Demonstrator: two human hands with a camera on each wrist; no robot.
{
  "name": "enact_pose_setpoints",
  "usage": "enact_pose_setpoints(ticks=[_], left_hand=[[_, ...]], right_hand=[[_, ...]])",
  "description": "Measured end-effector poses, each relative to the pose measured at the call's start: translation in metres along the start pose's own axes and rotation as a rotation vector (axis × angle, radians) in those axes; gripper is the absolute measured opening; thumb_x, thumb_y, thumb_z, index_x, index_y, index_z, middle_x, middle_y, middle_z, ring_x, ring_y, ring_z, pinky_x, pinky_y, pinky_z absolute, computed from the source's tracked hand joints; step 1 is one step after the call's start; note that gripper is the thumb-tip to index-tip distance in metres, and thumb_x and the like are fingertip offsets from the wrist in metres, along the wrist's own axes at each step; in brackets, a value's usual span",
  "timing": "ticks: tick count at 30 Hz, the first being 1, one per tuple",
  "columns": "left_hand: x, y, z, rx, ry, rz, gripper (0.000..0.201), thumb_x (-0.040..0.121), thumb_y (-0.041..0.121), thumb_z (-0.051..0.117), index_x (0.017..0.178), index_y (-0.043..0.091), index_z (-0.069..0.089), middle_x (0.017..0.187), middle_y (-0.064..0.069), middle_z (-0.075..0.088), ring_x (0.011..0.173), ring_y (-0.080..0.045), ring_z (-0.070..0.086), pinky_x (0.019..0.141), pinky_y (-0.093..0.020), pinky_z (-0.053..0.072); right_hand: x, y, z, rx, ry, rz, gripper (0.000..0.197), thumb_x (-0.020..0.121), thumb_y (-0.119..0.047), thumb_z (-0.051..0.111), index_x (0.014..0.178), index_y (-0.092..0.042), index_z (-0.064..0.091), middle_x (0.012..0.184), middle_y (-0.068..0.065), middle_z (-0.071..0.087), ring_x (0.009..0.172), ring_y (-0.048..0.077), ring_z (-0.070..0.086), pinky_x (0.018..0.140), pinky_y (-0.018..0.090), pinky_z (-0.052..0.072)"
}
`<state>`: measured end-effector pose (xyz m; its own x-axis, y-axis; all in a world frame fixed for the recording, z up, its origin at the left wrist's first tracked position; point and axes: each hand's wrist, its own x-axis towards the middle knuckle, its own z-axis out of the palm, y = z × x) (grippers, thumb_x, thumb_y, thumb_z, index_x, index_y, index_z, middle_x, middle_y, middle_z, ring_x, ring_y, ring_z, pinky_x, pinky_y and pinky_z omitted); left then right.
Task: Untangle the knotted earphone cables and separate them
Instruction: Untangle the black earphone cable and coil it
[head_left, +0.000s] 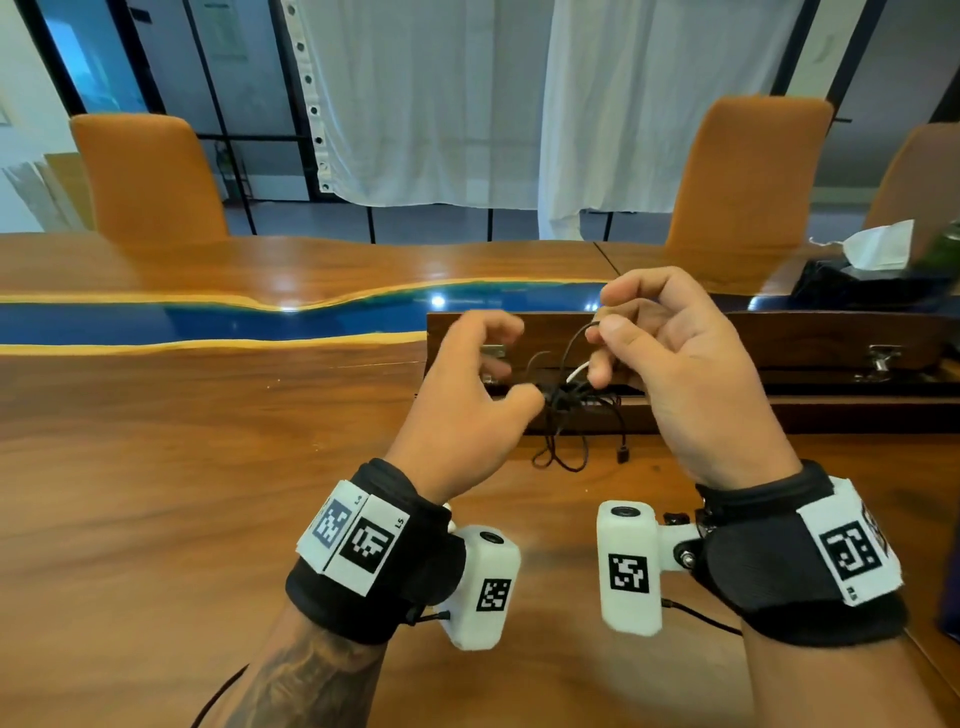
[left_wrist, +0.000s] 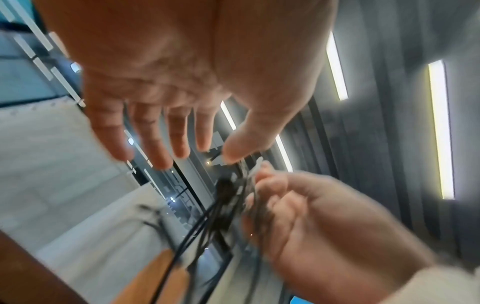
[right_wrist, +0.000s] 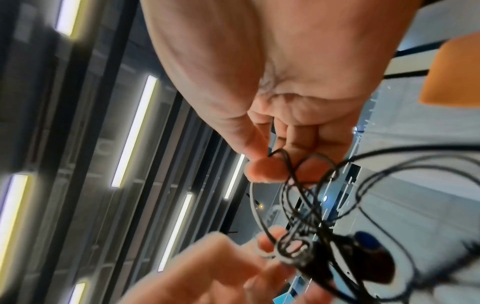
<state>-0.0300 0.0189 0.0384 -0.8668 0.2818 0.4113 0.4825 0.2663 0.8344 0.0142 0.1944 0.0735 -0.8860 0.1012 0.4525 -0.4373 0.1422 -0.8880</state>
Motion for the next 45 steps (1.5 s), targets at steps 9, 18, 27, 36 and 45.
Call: enact_pose_setpoints(ticks=[9,18,27,36,45], left_hand=[[-0.001,0.001,-0.004,0.133,0.099,0.131,0.008,0.091,0.019,0.068,0.083,0.021,0.065,0.076,0.006,0.063,0.069,-0.004,0.057,0.064,-0.019,0.048],[0.003,0.017,-0.004,-0.533,0.276,0.034,0.012,0.095,0.0,0.054,0.094,0.012,0.053,0.06,0.002,0.06,0.063,-0.022,0.061,0.081,-0.047,0.059],[0.007,-0.007,-0.009,-0.195,0.242,-0.087,0.013,0.098,0.01,0.059,0.089,0.019,0.059,0.057,0.008,0.048,0.053,-0.009,0.047,0.075,-0.034,0.052],[0.009,-0.017,-0.028,0.096,0.257,-0.122,0.014,0.091,0.025,0.072,0.088,0.018,0.06,0.076,0.001,0.066,0.069,-0.012,0.062,0.063,-0.027,0.052],[0.011,-0.012,-0.025,-0.458,0.341,-0.168,0.009,0.097,0.018,0.064,0.097,0.009,0.064,0.062,-0.001,0.05,0.057,-0.014,0.048,0.049,-0.026,0.052]], right_hand=[[-0.005,-0.003,0.002,-0.055,-0.074,-0.039,0.03,0.088,0.009,0.065,0.108,-0.015,0.065,0.098,0.012,0.069,0.083,0.024,0.067,0.076,0.03,0.06],[0.003,0.02,0.005,-0.415,0.134,-0.1,0.018,0.094,-0.006,0.066,0.099,-0.023,0.065,0.081,-0.008,0.059,0.07,0.006,0.057,0.069,0.016,0.049],[0.006,0.015,-0.001,-0.001,0.164,0.075,0.011,0.103,-0.016,0.055,0.104,-0.016,0.066,0.07,-0.004,0.056,0.057,0.007,0.051,0.069,0.034,0.057],[0.01,0.026,-0.02,-0.271,0.229,0.037,0.011,0.1,-0.021,0.062,0.098,-0.011,0.066,0.063,-0.001,0.058,0.057,0.012,0.054,0.066,0.03,0.051],[0.011,0.019,-0.019,0.164,0.186,0.194,0.01,0.101,-0.016,0.056,0.097,-0.012,0.065,0.062,-0.001,0.045,0.054,0.013,0.044,0.066,0.032,0.056]])
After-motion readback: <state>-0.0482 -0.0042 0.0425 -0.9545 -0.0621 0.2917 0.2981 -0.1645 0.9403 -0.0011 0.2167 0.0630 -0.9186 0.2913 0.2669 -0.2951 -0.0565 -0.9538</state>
